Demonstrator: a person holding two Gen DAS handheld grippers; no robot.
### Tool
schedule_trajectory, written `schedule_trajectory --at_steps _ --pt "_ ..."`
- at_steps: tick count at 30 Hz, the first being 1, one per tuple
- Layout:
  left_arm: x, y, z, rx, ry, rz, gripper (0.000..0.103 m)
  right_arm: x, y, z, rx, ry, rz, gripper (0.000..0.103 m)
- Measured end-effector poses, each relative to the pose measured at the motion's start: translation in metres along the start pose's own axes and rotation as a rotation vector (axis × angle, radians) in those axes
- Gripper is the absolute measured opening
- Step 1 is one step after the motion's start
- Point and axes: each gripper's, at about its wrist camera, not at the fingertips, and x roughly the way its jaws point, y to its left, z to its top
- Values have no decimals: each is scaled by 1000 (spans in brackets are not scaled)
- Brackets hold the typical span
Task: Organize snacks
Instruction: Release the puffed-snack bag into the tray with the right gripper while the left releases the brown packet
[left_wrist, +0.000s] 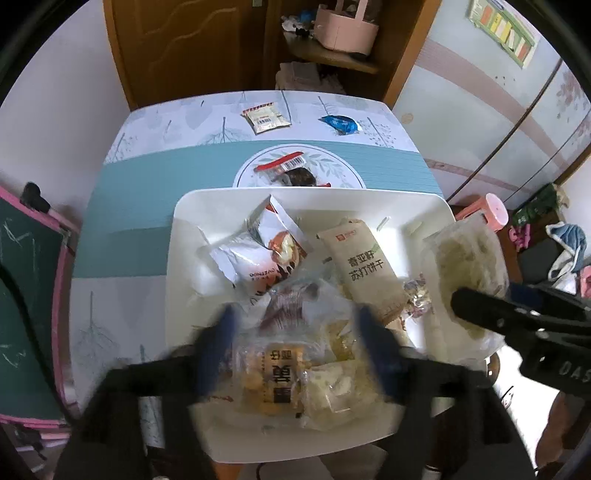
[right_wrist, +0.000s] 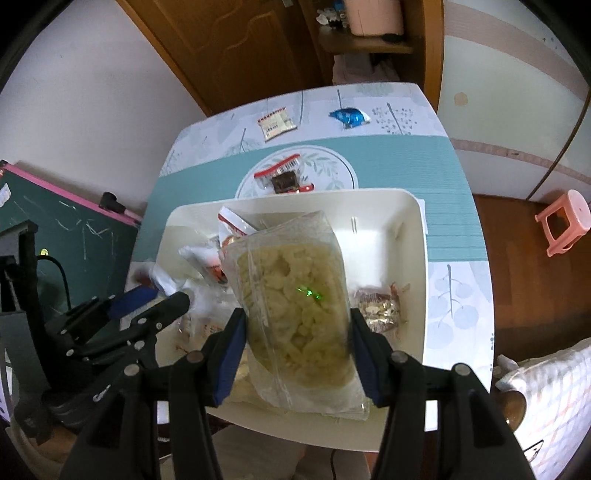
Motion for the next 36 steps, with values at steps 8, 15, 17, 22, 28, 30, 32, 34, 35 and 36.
schedule_trajectory --at_steps 8,15,17,22,28,30,32,34,35,36 --pt "3 4 -3 -42 22 -35 99 1 -6 -1 33 -8 -54 72" --pt "1 2 -3 -37 18 -19 99 1 -7 -2 42 -5 -50 73" --pt "2 2 -3 -34 23 -8 99 2 -7 -2 41 -4 -50 73" --pt "4 6 -4 -39 37 2 99 5 -5 -4 39 10 -48 73" --pt "4 8 -4 -43 39 12 99 7 0 -5 24 19 -41 73" --pt "5 8 -4 -43 41 12 99 8 1 -5 23 23 -38 73" --pt "6 9 -4 -43 45 16 99 9 1 -5 26 27 -36 73" --pt "6 9 -3 -42 47 18 99 10 1 -4 27 32 -37 73" --pt "6 9 -3 -42 48 19 99 10 1 -4 27 33 -37 73" --pt "7 10 -2 -41 50 20 99 10 1 -4 27 34 -36 73"
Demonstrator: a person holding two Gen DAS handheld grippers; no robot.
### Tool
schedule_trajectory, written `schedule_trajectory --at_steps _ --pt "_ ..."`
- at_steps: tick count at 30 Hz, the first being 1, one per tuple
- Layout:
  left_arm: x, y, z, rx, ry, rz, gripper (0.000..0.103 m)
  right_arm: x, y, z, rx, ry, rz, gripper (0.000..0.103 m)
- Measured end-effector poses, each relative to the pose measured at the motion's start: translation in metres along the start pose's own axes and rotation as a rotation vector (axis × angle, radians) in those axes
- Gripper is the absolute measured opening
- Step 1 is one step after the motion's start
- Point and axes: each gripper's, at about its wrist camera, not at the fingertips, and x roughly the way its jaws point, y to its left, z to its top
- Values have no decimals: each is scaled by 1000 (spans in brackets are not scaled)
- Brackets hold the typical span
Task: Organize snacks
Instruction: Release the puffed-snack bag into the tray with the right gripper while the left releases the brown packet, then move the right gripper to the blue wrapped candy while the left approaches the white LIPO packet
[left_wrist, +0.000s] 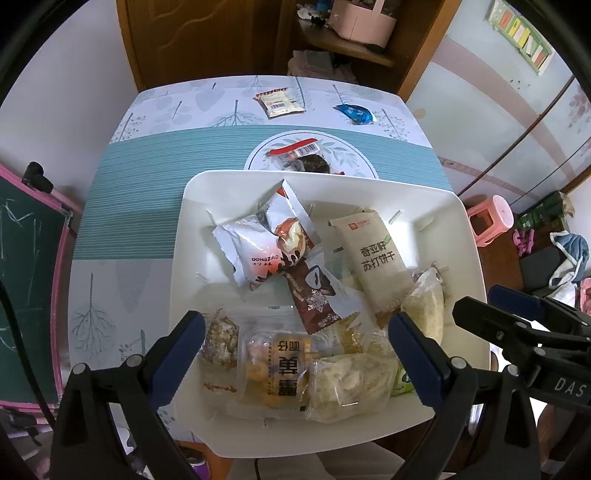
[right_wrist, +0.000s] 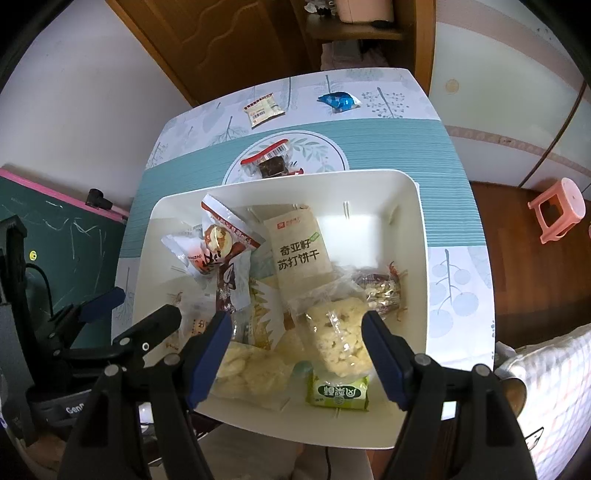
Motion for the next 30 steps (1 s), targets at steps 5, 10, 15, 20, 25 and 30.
schedule_trajectory --at_steps 5,10,15,20,25,30 --pt "4 1 3 2 9 6 99 4 -1 2 6 13 1 73" --pt "6 3 11 2 17 5 99 9 -2 6 12 23 0 73" --pt "7 8 27 0 21 6 99 15 -3 11 19 38 -1 73" --pt "2 13 58 23 -19 27 99 19 -6 23 29 41 -11 73" --pt "-2 16 99 66 -55 43 99 16 -8 49 25 9 -31 73" --pt "-1 17 143 101 -70 37 99 8 -11 87 2 -45 -55 73"
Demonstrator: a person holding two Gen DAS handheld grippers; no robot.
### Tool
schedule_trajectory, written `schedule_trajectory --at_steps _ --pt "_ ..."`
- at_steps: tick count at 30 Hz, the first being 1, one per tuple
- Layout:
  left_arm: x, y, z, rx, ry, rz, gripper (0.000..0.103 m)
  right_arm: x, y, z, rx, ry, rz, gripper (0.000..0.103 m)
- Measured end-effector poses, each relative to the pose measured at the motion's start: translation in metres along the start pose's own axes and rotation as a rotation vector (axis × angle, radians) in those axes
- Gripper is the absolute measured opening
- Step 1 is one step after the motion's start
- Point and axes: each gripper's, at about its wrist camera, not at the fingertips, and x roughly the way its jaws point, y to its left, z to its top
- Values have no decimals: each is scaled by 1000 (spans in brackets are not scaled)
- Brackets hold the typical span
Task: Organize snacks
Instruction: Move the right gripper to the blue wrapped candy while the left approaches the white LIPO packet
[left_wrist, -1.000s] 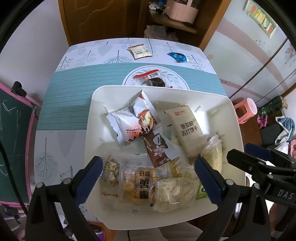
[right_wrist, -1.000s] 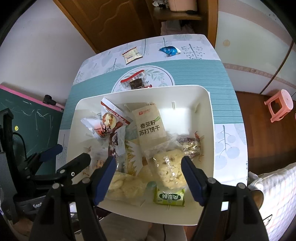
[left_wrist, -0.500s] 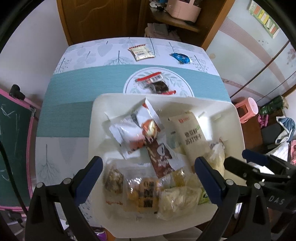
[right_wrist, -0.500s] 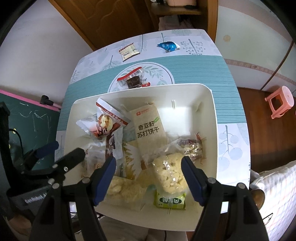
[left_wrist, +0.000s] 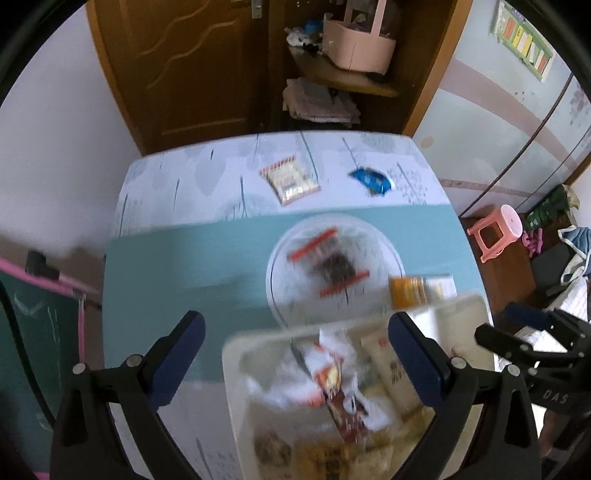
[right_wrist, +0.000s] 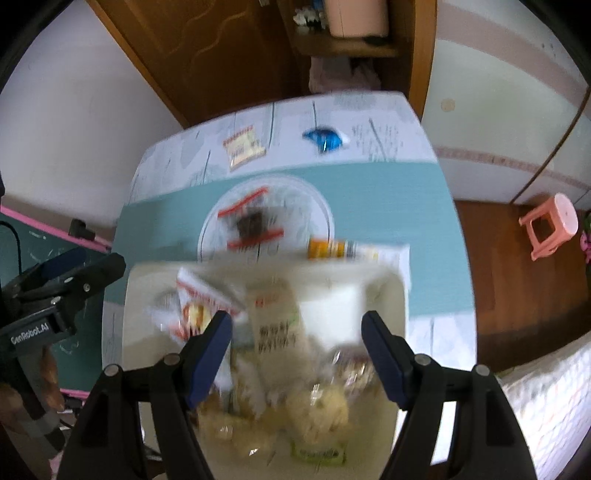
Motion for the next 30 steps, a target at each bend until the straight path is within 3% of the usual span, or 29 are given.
schedule_trajectory --at_steps 8,13,22,30 --pt "17 -9 89 44 -62 -28 99 -13 -10 91 -23 -139 -65 73" --pt "55 -12 128 47 -33 -28 99 -4 -15 141 -47 -201 -98 73" --pt "153 19 172 -163 60 -87 99 68 -20 197 -78 -115 -120 73" --pt "223 31 169 -335 140 -108 99 148 -28 209 -69 5 -71 73"
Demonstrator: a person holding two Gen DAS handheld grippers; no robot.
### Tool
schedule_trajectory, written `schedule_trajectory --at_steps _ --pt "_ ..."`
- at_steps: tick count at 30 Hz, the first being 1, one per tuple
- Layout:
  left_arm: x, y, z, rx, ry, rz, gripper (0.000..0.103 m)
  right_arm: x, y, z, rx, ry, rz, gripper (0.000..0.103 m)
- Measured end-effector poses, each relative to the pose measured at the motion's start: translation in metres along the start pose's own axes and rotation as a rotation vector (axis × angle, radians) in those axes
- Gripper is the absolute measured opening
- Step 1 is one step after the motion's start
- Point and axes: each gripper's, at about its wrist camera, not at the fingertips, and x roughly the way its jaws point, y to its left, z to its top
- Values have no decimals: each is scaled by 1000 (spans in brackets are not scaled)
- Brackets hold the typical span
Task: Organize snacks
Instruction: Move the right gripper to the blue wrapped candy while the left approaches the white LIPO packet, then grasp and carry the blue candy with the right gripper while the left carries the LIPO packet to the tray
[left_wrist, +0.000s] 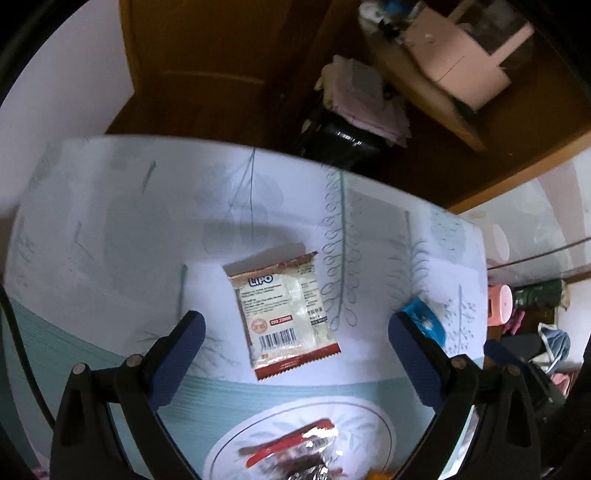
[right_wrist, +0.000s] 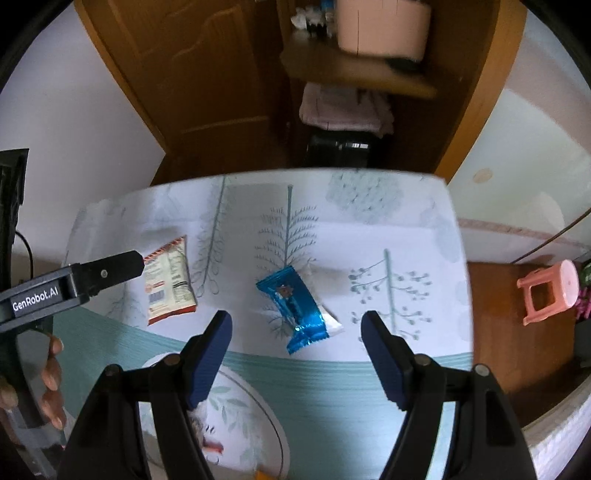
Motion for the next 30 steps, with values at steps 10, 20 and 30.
schedule_trajectory --at_steps 10,20,30 --pt "40 -9 0 -7 23 87 96 56 -1 1 17 75 -21 69" --pt "48 -26 -10 113 26 204 53 66 9 -8 -25 90 -53 31" --pt "25 -18 -26 142 9 183 45 52 13 -23 10 97 -21 25"
